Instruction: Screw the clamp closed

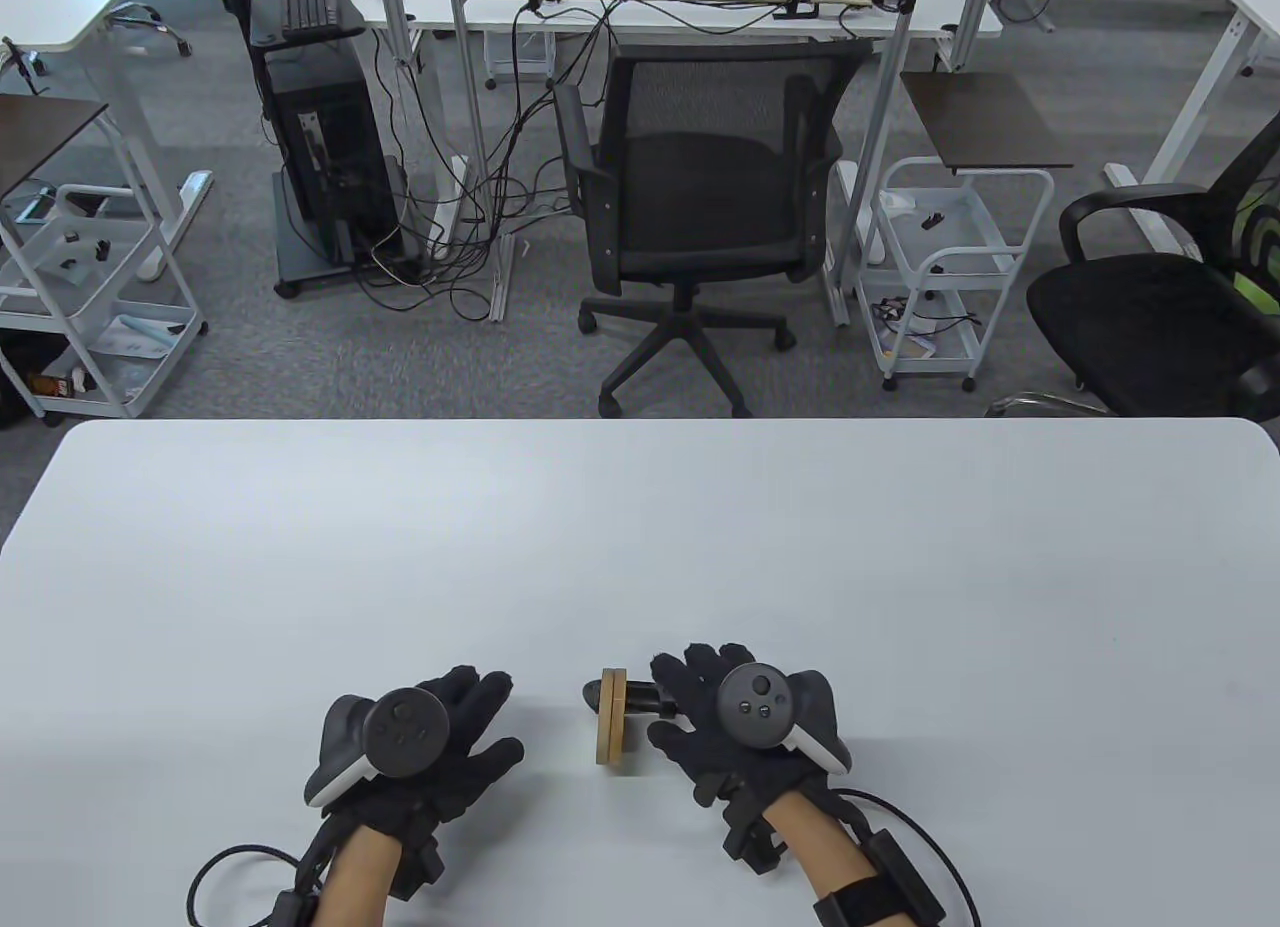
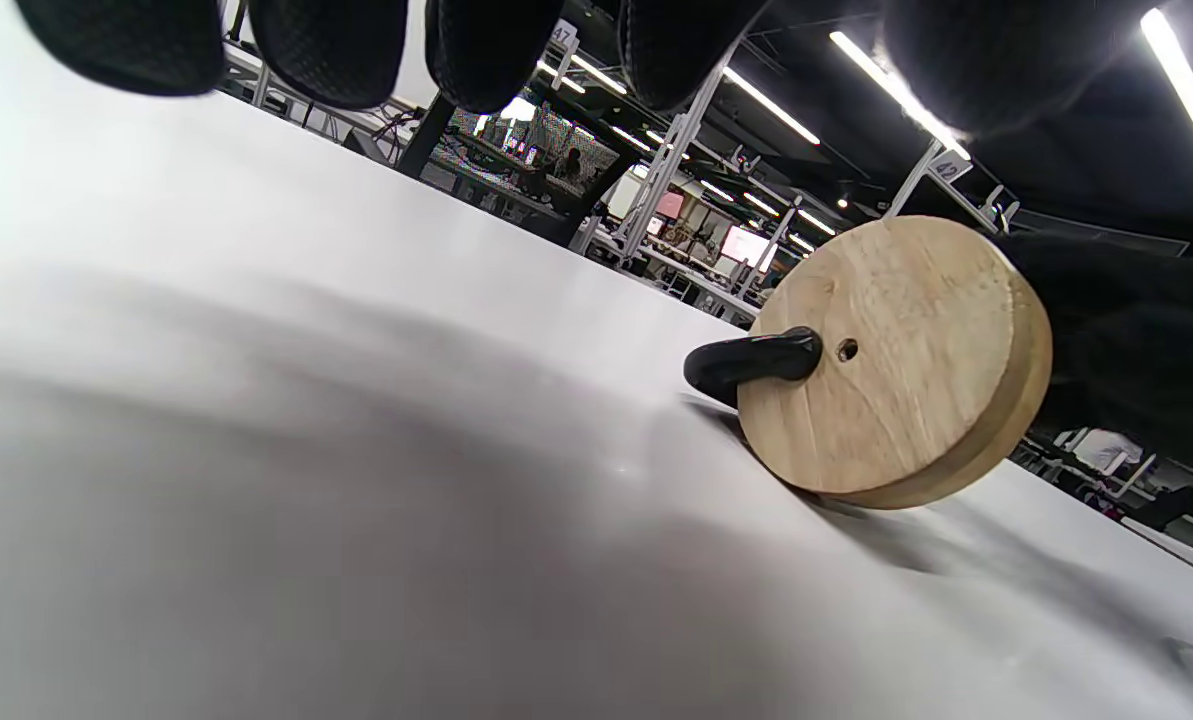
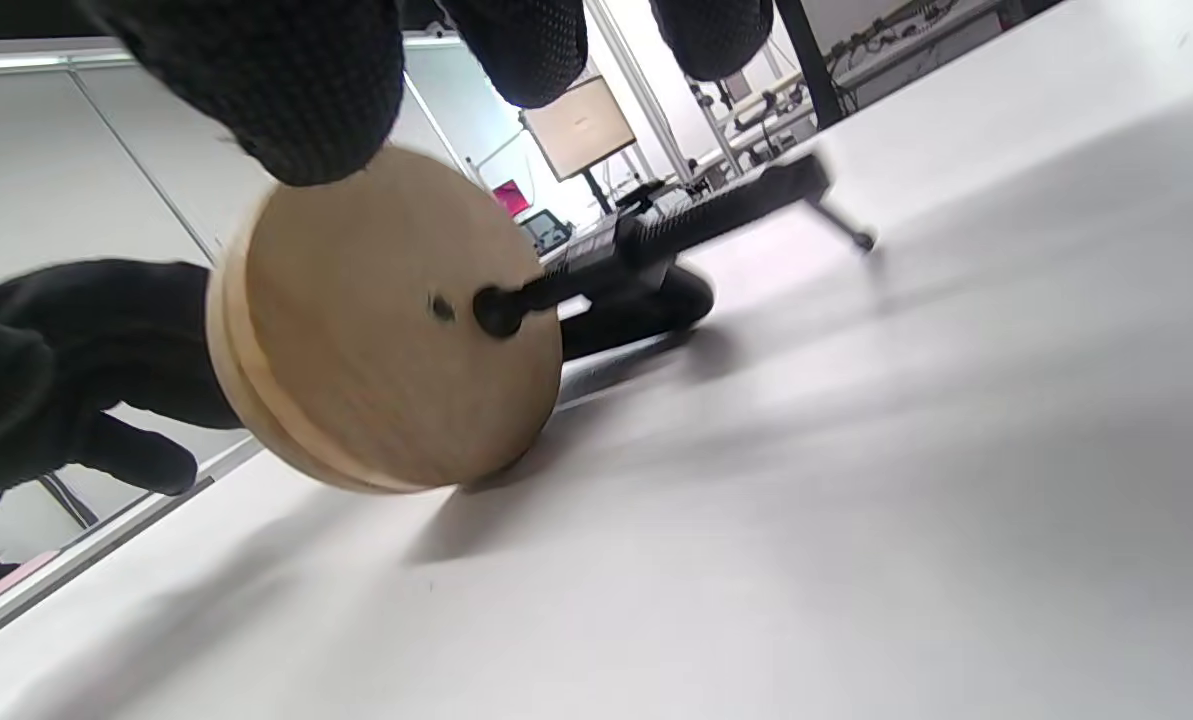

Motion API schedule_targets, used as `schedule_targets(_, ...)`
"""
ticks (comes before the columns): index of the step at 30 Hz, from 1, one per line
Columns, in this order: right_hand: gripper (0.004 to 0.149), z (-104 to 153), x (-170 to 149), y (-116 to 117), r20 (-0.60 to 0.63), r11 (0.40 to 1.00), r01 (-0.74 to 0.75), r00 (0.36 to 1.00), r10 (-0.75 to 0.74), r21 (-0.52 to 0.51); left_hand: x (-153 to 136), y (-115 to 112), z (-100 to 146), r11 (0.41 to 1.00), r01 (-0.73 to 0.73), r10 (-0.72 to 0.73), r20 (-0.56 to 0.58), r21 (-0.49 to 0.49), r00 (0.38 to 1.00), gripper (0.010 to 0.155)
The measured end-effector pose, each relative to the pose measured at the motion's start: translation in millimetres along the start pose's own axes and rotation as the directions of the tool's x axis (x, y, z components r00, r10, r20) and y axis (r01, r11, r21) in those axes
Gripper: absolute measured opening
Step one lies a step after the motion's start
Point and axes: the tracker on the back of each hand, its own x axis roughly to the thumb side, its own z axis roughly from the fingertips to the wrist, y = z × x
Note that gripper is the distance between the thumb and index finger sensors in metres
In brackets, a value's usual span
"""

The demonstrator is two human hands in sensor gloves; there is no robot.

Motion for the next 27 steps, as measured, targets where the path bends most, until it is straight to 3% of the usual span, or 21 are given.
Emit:
schedule_targets(7, 0.078, 27, -23, -31, -0.024, 0.999, -0.022, 0.999, 0.021, -0.039, 0, -1, -2, 0.998, 0.028, -0.029, -0.005, -0.050, 1.000, 0.090)
schedule_targets(11, 0.079, 35, -43, -35, -0.077, 0.997, -0.001, 0.997, -0.005, -0.078, 0, -6, -4, 0.996, 0.028, -0.029, -0.004, -0.081, 1.000, 0.090)
schedule_targets(18, 0.082, 41, -66, -39, -0.201, 0.987, -0.136, 0.968, 0.150, 0.079, -1, -7, -4, 0.987, 0.147, -0.152, -0.074, -0.068, 0.986, 0.090)
schedule_targets(23, 0.083, 44, -68, -41, -0.243, 0.981, -0.177, 0.951, 0.191, 0.079, -5, -9, -4, 0.955, 0.279, -0.292, -0.152, -0.102, 0.944, 0.089)
schedule_targets(27, 0.082, 46, -66, -40, -0.249, 0.978, -0.192, 0.947, 0.205, 0.076, -7, -9, -3, 0.959, 0.269, -0.282, -0.168, -0.094, 0.945, 0.088)
